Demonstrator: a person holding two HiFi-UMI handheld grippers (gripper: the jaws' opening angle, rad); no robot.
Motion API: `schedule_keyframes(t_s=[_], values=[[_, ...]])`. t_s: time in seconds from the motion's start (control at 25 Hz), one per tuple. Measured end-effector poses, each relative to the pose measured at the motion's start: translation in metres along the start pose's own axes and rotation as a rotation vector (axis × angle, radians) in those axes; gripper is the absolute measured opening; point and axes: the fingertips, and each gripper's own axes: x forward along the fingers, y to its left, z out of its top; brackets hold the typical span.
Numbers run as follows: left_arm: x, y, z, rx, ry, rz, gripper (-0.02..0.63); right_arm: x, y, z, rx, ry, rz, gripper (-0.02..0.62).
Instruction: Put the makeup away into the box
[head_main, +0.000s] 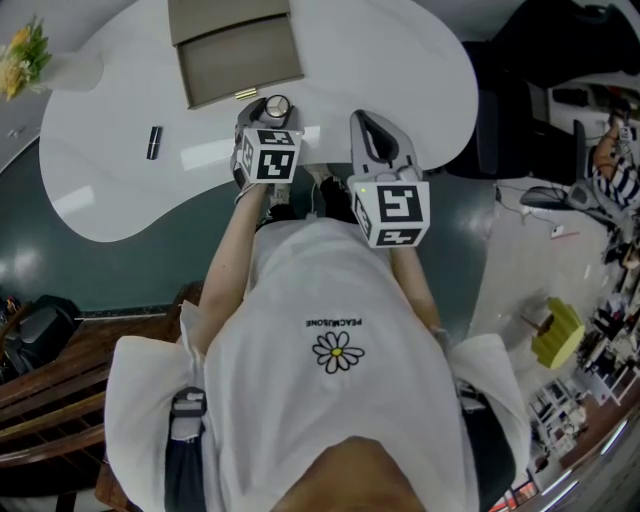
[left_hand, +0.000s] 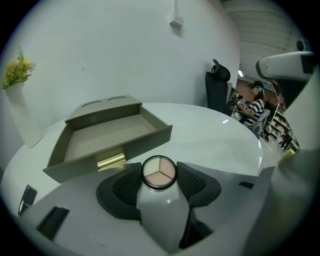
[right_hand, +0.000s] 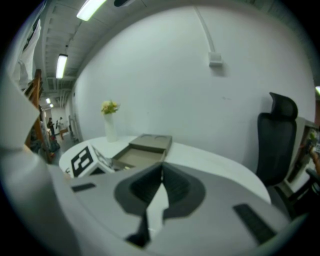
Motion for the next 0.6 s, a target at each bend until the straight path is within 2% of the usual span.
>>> schedule_keyframes(t_s=[0.4, 0.6], values=[[-0.0002, 0.0018, 0.0001, -0.041, -0.006, -0.02, 0.229, 0.002, 0.0052, -0.002, -0.008, 0.001, 0.009, 0.029], [-0.0063, 0.0054, 0.0062, -0.126, -0.025, -0.042, 0.227, 0.0035, 0.0056, 0.0017, -0.008, -0.008, 0.014, 0.029]])
